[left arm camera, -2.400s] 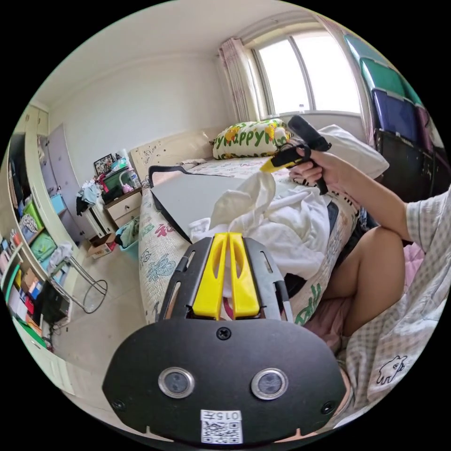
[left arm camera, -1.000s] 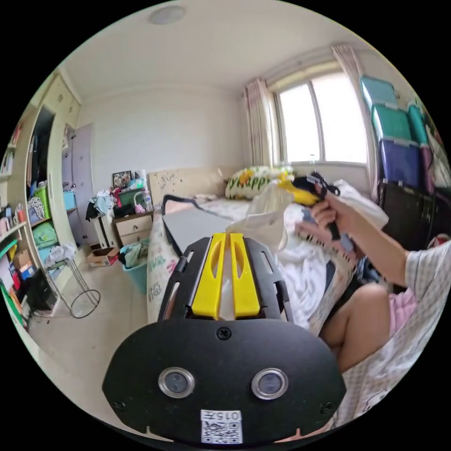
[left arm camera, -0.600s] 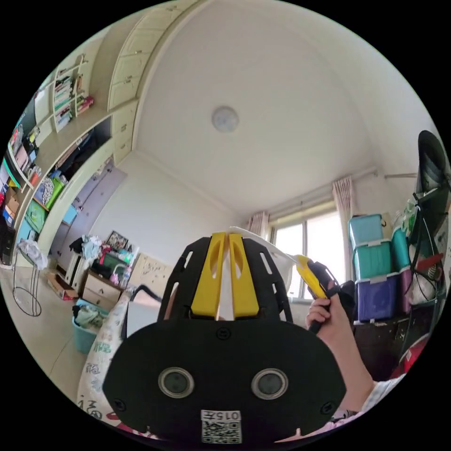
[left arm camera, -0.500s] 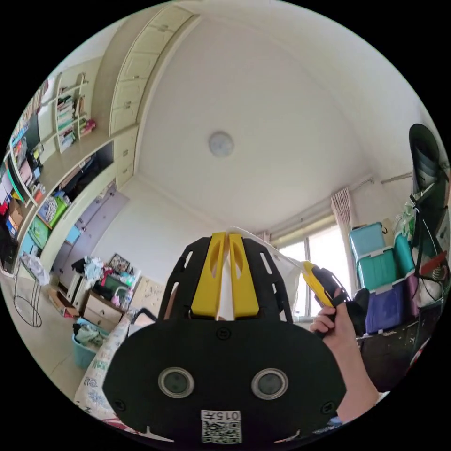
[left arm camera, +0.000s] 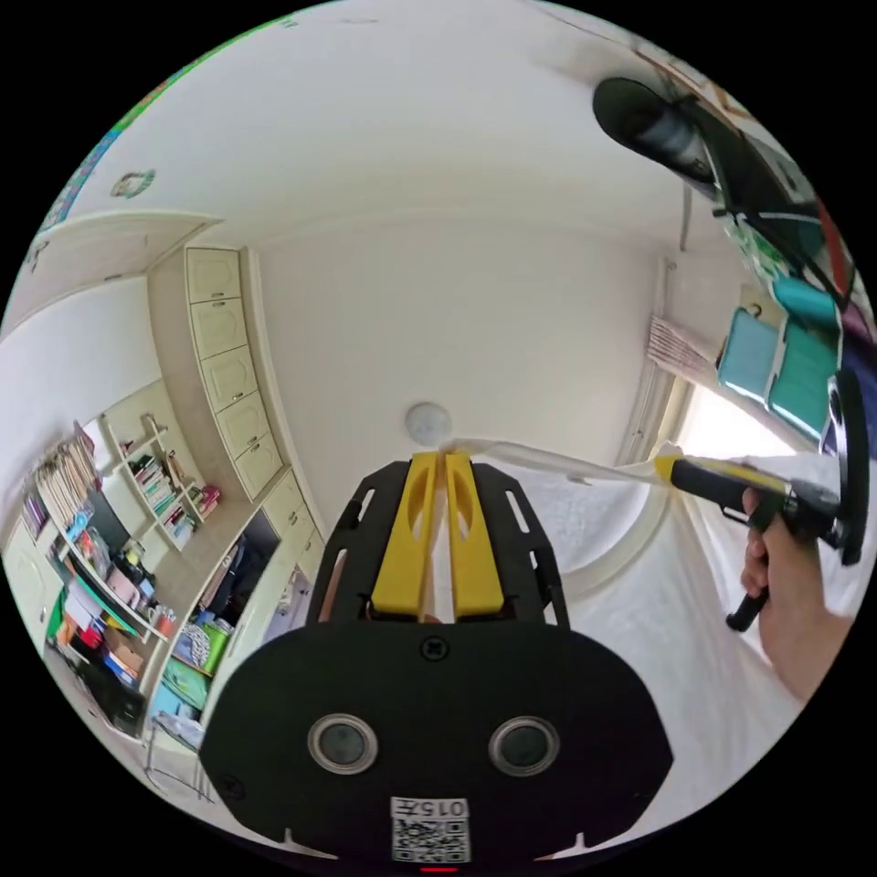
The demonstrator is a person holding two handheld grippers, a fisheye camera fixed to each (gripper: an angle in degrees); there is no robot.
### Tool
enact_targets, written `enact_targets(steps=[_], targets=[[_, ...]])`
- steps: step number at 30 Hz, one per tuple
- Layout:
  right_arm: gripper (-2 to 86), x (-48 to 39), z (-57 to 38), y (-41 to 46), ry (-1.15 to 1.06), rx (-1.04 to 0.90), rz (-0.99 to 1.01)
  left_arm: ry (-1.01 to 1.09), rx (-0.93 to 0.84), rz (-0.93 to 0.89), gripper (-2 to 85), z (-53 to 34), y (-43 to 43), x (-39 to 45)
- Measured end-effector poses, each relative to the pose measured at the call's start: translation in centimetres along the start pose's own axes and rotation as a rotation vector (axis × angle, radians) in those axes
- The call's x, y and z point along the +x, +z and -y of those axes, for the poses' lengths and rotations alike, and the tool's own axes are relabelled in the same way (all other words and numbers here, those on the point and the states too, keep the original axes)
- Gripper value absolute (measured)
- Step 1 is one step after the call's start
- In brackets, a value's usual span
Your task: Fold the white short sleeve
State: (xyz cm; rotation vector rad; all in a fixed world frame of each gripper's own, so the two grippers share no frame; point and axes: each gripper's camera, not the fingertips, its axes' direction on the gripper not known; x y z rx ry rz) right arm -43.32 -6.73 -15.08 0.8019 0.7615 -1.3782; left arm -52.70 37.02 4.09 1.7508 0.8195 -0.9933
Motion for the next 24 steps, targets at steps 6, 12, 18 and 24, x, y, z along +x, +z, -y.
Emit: enact_targets(steps=[6, 12, 18, 24], targets=[[0.5, 4.3, -11.3, 9.6, -0.101, -0.24, -0.048, 0.164, -0.169, 0.008, -0.3, -15.3, 8.1, 6.1], [1.1, 9.8, -32.6, 23.8, 0.028, -0.734, -0.005, 0.37, -0.643, -0.114, 0.3, -44.0, 19.3, 12.7], [4.5, 14.7, -59.5, 31.3, 0.619, -1.331, 0.274, 0.42, -1.283, -0.485, 2.2, -74.9, 20.7, 13.9], [8.2, 24.8, -69.1, 28.1, 1.202, -1.154, 0.34, -0.071, -1.525, -0.681, 5.5, -85.0, 24.4, 2.8]])
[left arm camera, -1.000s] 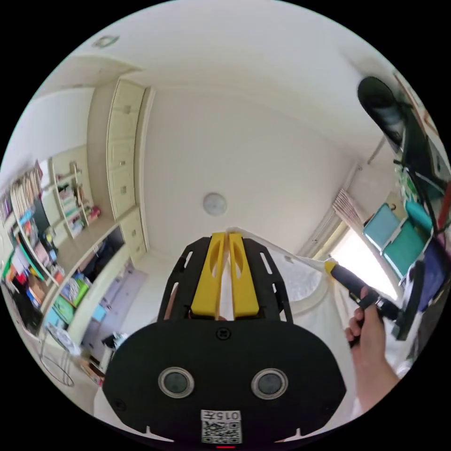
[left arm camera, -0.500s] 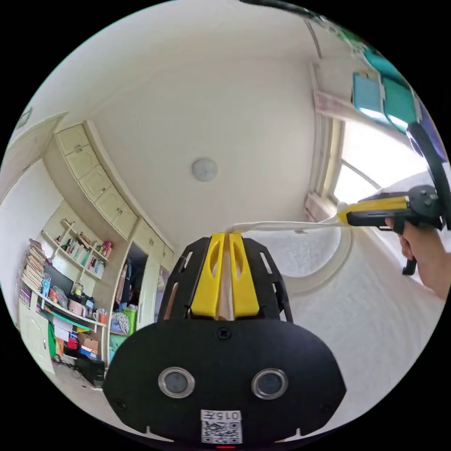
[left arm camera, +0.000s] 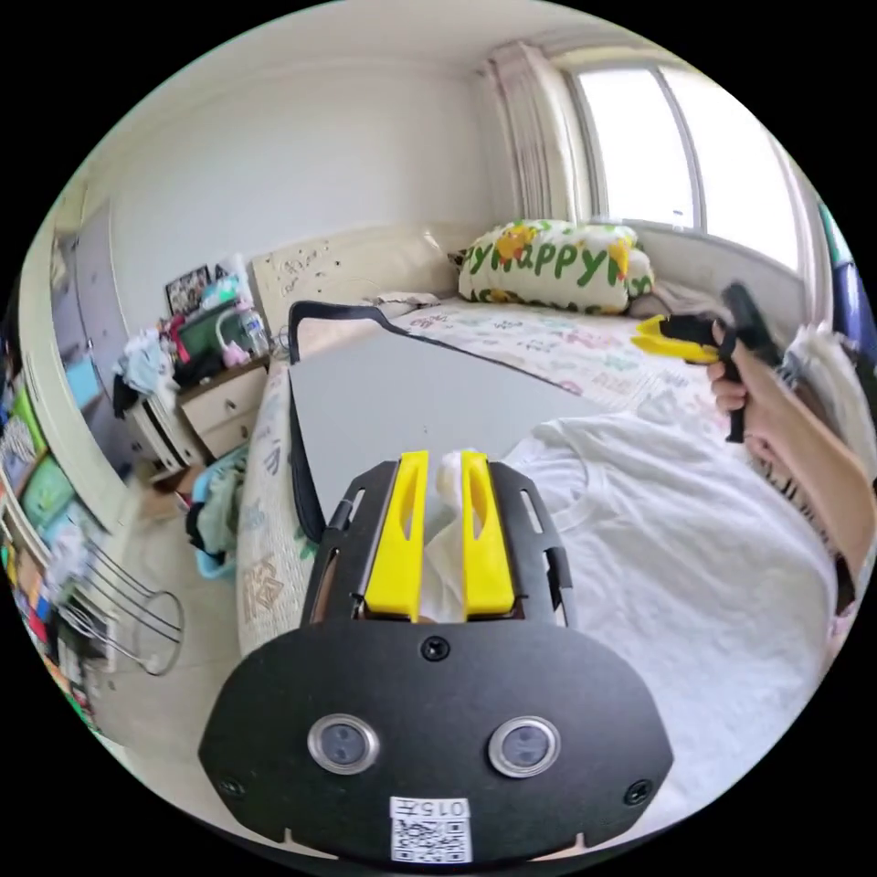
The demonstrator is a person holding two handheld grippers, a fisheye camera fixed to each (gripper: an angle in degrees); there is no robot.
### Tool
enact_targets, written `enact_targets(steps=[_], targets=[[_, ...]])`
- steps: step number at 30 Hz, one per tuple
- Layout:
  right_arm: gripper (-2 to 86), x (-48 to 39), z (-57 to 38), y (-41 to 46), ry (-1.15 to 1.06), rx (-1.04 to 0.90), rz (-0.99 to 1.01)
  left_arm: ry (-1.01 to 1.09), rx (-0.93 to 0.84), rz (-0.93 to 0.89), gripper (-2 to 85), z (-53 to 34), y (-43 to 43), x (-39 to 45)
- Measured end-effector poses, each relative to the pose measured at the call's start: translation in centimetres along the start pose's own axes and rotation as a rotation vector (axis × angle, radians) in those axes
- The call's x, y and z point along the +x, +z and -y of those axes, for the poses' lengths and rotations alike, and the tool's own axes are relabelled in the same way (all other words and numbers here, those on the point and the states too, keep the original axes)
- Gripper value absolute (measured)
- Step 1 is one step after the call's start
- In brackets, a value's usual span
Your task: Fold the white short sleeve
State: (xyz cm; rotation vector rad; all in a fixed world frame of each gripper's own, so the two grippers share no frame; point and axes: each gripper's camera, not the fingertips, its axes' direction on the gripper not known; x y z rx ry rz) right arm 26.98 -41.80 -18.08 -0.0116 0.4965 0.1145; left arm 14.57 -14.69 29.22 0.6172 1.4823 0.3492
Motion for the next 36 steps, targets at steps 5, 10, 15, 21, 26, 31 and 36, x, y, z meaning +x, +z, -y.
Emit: enact_targets(steps=[5, 10, 15, 21, 26, 31, 36], targets=[[10.4, 3.0, 2.4, -4.4, -0.016, -0.104, -0.287, -0.194, -0.088, -0.154, 8.2, -4.5, -2.0, -10.5], [14.1, 6.8, 3.8, -3.5, 0.066, -0.333, -0.404, -0.396, -0.256, -0.166, 10.3, -12.6, 0.4, -18.3], [13.6, 9.2, 5.6, -1.2, 0.131, -0.396, -0.383, -0.558, -0.251, -0.259, 13.3, -13.0, 4.4, -23.4], [9.7, 8.9, 8.5, 0.5, 0.067, -0.432, -0.481, -0.53, -0.28, -0.377, 7.3, -11.5, 9.8, -26.1], [1.6, 9.0, 10.7, 1.0, 0.076, -0.432, -0.488, -0.478, -0.267, -0.296, 0.3, -10.7, 9.7, -27.0], [0.4, 8.1, 12.9, 0.4, 0.061, -0.367, -0.679, -0.581, -0.132, -0.081, 0.1, -14.1, 2.8, -31.3], [0.8, 8.4, 14.2, 0.9, 0.099, -0.409, -0.724, -0.594, -0.283, -0.091, 2.4, -17.7, 4.5, -32.8]])
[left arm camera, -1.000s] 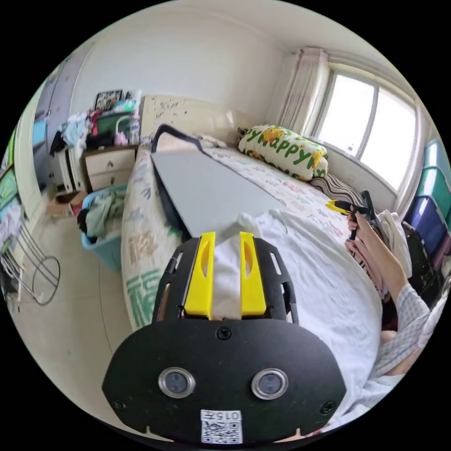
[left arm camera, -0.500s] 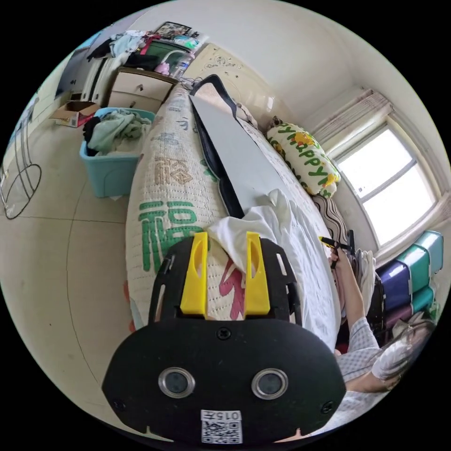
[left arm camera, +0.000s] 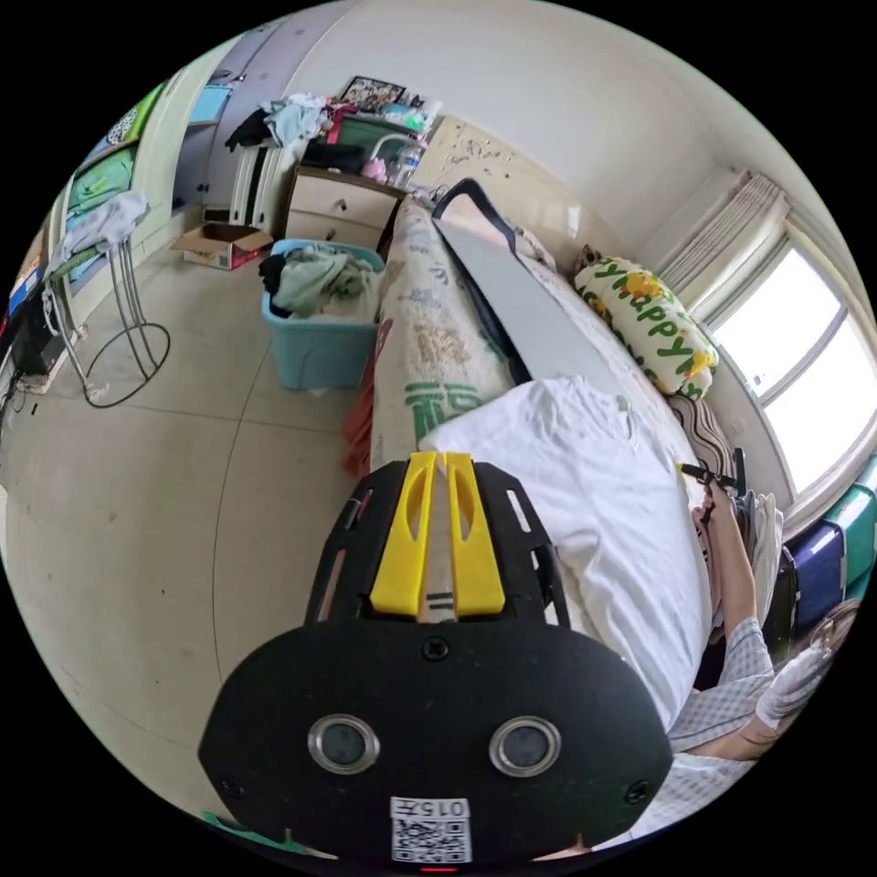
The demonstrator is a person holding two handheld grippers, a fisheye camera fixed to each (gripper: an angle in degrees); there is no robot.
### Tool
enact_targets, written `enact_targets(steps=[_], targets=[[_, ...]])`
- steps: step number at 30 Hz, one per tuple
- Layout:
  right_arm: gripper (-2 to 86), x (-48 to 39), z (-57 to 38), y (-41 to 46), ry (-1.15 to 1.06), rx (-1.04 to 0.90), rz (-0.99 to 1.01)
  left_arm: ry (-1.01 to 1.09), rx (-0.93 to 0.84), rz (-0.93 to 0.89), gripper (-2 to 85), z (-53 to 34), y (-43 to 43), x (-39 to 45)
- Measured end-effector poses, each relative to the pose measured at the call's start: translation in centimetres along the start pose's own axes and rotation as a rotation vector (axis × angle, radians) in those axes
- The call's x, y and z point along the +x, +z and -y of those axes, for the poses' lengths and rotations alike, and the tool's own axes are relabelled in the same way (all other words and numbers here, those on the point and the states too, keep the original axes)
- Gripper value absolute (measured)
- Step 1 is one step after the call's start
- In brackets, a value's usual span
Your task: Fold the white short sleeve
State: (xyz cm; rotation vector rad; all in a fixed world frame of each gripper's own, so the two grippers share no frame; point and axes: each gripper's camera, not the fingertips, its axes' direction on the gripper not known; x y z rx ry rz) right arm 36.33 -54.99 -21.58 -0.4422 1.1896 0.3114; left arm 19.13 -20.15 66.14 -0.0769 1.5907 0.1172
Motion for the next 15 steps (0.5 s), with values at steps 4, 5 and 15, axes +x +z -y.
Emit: enact_targets(steps=[4, 5, 15], targets=[[3.1, 0.6, 0.3, -0.9, 0.037, 0.04, 0.039, -0.039, -0.001, -0.206, 9.0, 0.2, 1.3, -2.8], [3.6, 0.8, 0.4, -1.2, 0.042, 0.051, 0.048, -0.037, -0.006, -0.229, 9.5, 0.3, 1.5, -3.0], [2.6, 1.7, 1.6, -1.1, 0.02, -0.068, 0.174, -0.029, 0.079, -0.396, 1.6, 1.3, 1.0, -4.0]])
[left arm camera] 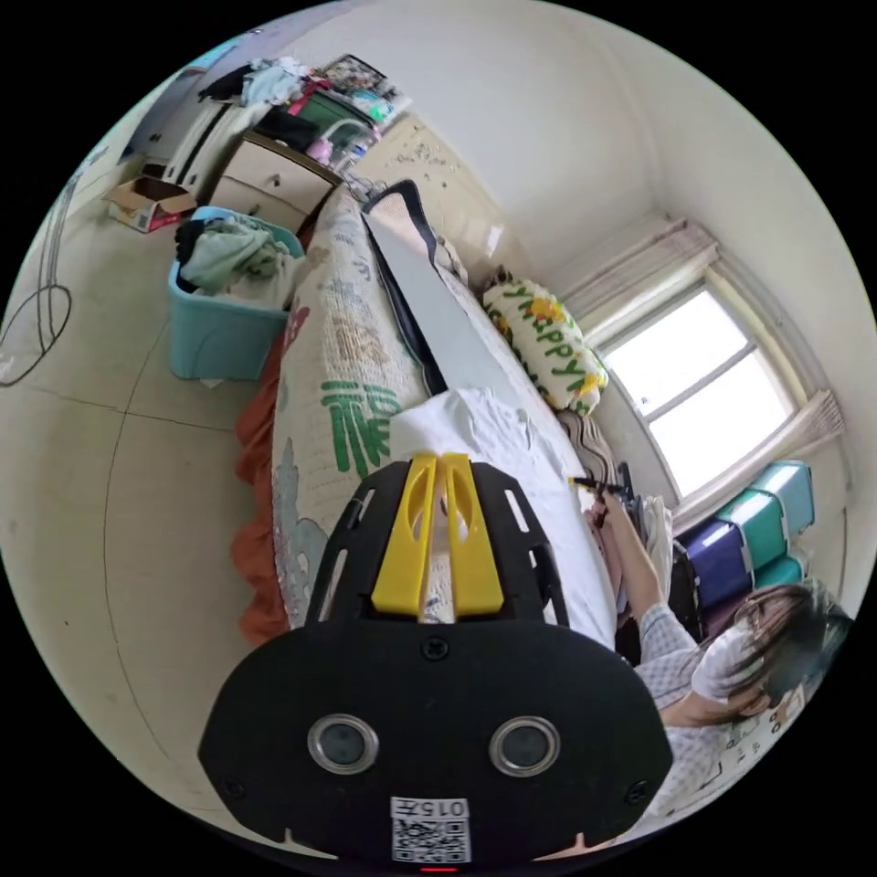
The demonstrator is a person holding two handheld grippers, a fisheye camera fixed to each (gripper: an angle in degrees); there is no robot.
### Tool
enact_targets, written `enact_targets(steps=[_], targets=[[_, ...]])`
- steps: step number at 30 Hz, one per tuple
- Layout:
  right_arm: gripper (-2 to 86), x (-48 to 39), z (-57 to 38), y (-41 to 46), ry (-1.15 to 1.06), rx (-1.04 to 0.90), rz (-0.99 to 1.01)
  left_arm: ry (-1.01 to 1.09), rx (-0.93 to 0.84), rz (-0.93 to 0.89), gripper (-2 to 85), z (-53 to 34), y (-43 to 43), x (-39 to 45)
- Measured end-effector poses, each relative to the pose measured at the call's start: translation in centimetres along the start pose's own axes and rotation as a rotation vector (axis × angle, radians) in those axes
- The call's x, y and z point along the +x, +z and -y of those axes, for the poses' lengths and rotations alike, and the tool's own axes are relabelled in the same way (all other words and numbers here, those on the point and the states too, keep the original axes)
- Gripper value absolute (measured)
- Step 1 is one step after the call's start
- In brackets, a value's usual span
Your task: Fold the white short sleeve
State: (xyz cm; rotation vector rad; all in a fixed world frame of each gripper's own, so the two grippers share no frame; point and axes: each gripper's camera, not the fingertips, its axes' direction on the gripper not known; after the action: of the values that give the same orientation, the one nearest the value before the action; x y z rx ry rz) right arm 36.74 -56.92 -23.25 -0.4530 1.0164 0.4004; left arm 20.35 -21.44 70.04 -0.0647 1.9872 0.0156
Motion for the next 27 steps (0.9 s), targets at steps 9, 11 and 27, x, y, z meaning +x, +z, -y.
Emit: enact_targets(steps=[9, 11, 27], targets=[[7.4, -1.0, -0.6, -0.9, -0.039, -0.002, 0.038, 0.363, -0.211, 0.029, 13.5, -2.7, 1.7, 3.5], [8.3, -1.2, -0.8, -1.0, -0.053, -0.002, 0.054, 0.444, -0.198, 0.058, 13.1, -2.7, 2.3, 5.0], [1.7, -5.0, -2.1, -1.6, -0.101, -0.052, 0.006, 0.074, -0.378, -0.057, -0.2, -1.3, 0.9, 6.0]])
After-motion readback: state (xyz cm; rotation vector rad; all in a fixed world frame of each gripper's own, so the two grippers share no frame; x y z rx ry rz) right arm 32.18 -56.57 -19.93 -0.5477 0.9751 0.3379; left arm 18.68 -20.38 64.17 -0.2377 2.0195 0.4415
